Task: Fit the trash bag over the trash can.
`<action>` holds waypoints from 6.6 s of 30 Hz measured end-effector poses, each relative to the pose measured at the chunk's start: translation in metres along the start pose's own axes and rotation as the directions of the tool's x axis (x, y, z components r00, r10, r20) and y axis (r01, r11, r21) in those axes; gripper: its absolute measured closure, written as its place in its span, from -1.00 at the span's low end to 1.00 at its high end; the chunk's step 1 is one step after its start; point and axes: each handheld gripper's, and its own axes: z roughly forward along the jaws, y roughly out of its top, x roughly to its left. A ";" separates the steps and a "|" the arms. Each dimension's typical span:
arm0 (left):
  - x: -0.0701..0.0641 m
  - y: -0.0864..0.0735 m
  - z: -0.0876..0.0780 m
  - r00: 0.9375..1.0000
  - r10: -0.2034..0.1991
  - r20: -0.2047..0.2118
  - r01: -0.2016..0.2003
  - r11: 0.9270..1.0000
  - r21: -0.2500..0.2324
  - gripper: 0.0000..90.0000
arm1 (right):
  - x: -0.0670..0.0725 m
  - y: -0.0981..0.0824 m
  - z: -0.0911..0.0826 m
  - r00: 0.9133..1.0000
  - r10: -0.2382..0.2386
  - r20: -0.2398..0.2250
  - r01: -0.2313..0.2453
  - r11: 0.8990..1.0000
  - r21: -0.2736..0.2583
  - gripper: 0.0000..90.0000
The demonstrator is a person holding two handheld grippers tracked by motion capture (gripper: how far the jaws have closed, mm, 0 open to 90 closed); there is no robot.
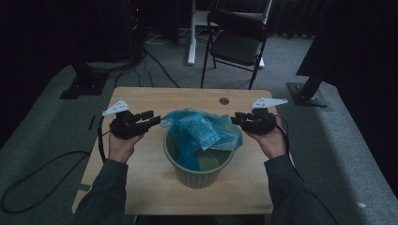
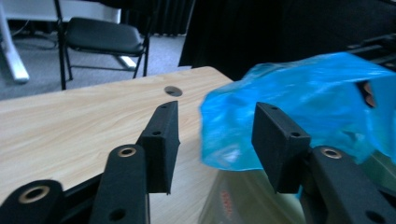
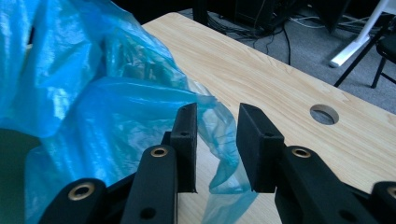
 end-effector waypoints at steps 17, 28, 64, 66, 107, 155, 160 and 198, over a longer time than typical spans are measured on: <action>-0.040 0.009 0.017 0.984 0.179 0.006 -0.179 0.983 0.038 -0.06 | 0.006 0.003 0.004 0.999 -0.006 -0.040 0.007 1.000 0.004 0.49; -0.040 0.005 0.017 0.984 0.178 -0.014 -0.177 0.983 0.048 0.85 | 0.005 0.003 -0.001 0.999 -0.003 -0.041 0.002 1.000 -0.010 0.46; -0.028 -0.011 0.005 0.990 0.139 -0.012 -0.138 0.989 0.056 0.95 | 0.025 -0.003 0.006 0.991 -0.055 -0.119 0.064 0.995 0.071 0.94; -0.026 -0.013 0.003 0.990 0.140 -0.016 -0.139 0.988 0.064 0.95 | 0.024 -0.004 0.005 0.992 -0.054 -0.112 0.062 0.995 0.074 1.00; 0.018 -0.037 -0.027 0.997 0.010 -0.077 -0.005 0.997 0.072 0.24 | 0.024 -0.007 -0.013 0.994 -0.047 -0.098 0.051 0.998 0.041 1.00; -0.058 0.006 -0.021 0.985 0.170 0.043 -0.169 0.985 -0.029 -0.20 | 0.029 -0.012 -0.004 0.991 -0.051 -0.120 0.059 0.996 0.062 1.00; -0.058 0.003 -0.017 0.984 0.179 0.007 -0.179 0.984 0.001 0.01 | 0.029 -0.013 -0.005 0.992 -0.051 -0.118 0.059 0.997 0.057 1.00; -0.058 0.042 -0.025 0.968 0.243 -0.064 -0.242 0.970 0.022 0.20 | 0.027 -0.010 -0.012 0.994 -0.042 -0.106 0.046 0.998 0.032 1.00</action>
